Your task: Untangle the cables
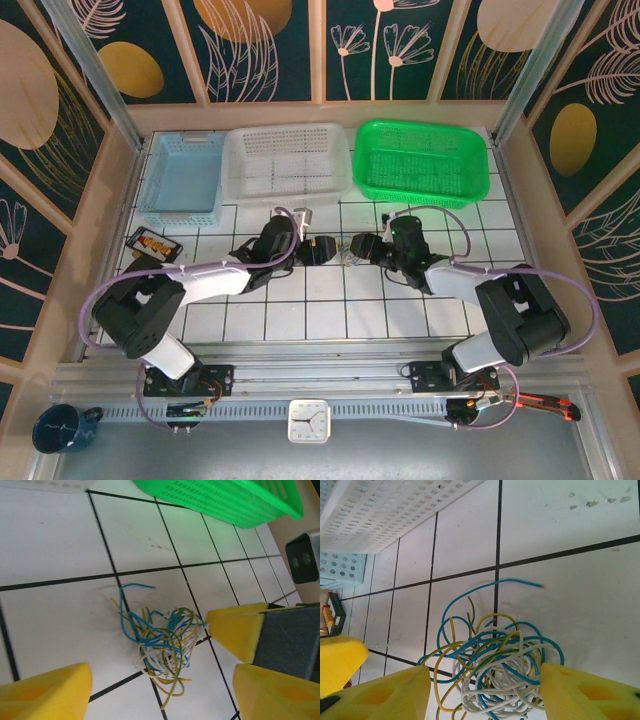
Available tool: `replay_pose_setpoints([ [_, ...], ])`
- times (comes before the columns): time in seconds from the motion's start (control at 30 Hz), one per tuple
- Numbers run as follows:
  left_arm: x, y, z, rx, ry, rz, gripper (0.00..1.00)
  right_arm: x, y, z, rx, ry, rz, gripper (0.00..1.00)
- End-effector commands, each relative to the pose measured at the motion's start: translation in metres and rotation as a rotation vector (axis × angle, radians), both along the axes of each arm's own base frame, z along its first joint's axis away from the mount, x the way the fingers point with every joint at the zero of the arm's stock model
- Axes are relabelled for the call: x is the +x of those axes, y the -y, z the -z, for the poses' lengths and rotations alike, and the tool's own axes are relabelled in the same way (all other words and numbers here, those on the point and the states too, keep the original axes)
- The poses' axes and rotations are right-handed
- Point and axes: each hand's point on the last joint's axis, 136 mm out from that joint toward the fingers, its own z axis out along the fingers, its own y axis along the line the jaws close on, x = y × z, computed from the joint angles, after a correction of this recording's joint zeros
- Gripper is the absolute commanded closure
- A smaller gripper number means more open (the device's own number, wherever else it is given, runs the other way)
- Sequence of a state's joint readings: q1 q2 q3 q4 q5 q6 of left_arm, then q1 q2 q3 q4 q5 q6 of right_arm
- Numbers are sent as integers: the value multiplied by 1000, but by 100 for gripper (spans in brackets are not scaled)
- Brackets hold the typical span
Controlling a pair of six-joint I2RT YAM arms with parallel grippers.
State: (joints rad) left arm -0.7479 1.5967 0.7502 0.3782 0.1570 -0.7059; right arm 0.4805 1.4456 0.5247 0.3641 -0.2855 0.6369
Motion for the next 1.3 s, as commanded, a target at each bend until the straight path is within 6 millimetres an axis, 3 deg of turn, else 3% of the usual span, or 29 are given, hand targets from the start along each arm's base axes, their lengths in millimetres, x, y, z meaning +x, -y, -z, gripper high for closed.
replay_pose_setpoints([
  [0.0, -1, 16, -5, -15, 12, 53, 31, 0, 1, 3, 4, 9, 14, 40],
  [0.33, -6, 25, 7, -12, -18, 83, 49, -2, 2, 10, -9, -3, 9, 40],
  [0.67, -11, 27, 18, -7, -40, 95, 51, -1, 2, 10, -10, -4, 10, 40],
  [1.0, -13, 29, 21, -8, -48, 105, 59, -2, 3, 11, -18, -5, 9, 40],
  [1.27, -12, 29, 21, -12, -42, 101, 77, -2, 3, 11, -22, -4, 7, 40],
])
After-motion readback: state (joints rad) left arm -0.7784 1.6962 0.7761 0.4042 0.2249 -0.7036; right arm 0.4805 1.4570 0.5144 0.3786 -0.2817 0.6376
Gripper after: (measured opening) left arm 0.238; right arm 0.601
